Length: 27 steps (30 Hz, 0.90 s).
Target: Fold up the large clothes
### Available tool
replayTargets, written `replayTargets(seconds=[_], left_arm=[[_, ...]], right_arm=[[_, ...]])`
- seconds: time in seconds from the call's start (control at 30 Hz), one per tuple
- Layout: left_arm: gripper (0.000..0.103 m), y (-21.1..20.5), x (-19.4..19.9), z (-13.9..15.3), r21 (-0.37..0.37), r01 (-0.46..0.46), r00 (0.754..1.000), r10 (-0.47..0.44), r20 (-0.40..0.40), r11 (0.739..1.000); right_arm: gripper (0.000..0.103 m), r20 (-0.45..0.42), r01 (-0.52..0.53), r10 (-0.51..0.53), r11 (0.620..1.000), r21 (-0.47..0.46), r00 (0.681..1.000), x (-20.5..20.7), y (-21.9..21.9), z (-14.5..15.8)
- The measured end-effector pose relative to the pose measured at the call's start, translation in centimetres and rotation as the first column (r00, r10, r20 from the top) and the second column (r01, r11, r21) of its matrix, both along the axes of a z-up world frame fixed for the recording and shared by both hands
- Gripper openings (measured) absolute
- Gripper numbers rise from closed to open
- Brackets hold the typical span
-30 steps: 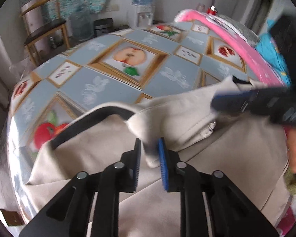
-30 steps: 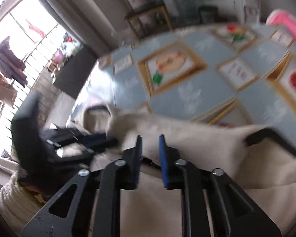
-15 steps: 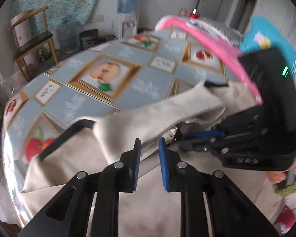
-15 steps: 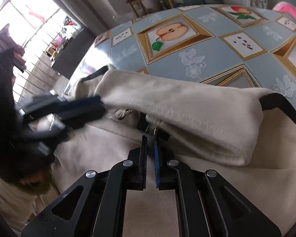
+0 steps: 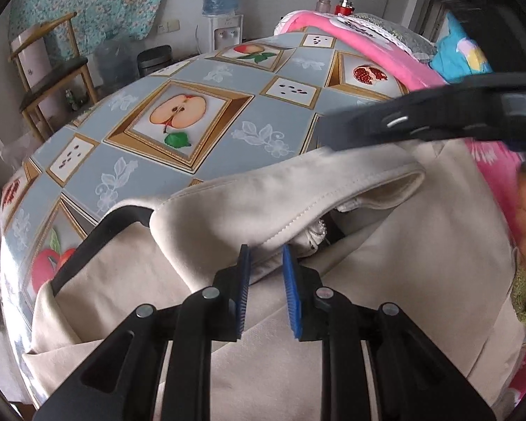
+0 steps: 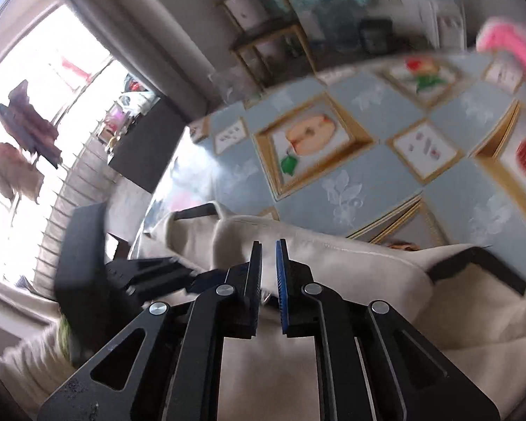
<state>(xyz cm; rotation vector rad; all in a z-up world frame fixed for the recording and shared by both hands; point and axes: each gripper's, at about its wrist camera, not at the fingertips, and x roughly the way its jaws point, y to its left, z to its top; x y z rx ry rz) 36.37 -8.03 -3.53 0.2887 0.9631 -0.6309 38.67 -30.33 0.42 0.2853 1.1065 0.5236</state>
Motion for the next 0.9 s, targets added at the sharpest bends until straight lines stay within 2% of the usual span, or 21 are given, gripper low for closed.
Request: replayTargets(seconds=[0.07,0.33,0.4,0.5,0.57,0.67,0.77,0.83,0.9], left_arm=[[0.020,-0.1,-0.2,0.0,0.015,0.006,1.000,-0.006,0.016,1.000],[0.020,0.2,-0.8,0.7,0.029,0.025,1.000,-0.025,0.009,0.999],[0.020,0.8,-1.4,1.7,-0.007,0.040,0.999,-0.040,0.011,0.999],[0.020,1.8,-2.1,3.5,-0.115,0.055,0.998,-0.055,0.002,0.992],[0.020,1.7,-1.5,4.0,-0.142,0.031,0.999,-0.032,-0.006,0.989],[0.020,0.6,-0.2,3.2,-0.112,-0.009,1.000,0.008,-0.018,0.994],[0.020,-0.4,0.6,1.1,-0.080,-0.018,0.999,0.015,-0.046,0.997],[0.020,-0.2,0.5,0.8,-0.093,-0.017,0.999,0.013,-0.039,0.995],[0.020,0.2,0.4,0.7,-0.111,-0.018,0.998,0.011,-0.064,0.994]], right_arm=[[0.012,-0.041,-0.017,0.016,1.000,-0.007,0.999,-0.1,0.4,-1.6],[0.012,-0.025,-0.050,0.050,0.999,-0.015,0.998,-2.5,0.4,-2.0],[0.012,-0.031,-0.054,0.054,0.998,-0.009,0.998,-2.3,0.5,-2.3],[0.012,-0.028,-0.062,0.062,0.998,-0.012,0.998,-2.5,0.5,-2.3],[0.012,-0.027,-0.059,0.059,0.998,-0.011,0.998,-2.5,0.5,-2.3],[0.012,-0.019,-0.059,0.059,0.998,-0.020,0.998,-2.9,0.6,-2.2],[0.012,-0.013,-0.067,0.067,0.997,-0.043,0.998,-3.3,0.7,-2.1],[0.012,-0.006,-0.080,0.080,0.994,-0.068,0.997,-3.6,0.8,-1.9],[0.012,0.001,-0.090,0.091,0.992,-0.091,0.996,-3.9,0.9,-1.8]])
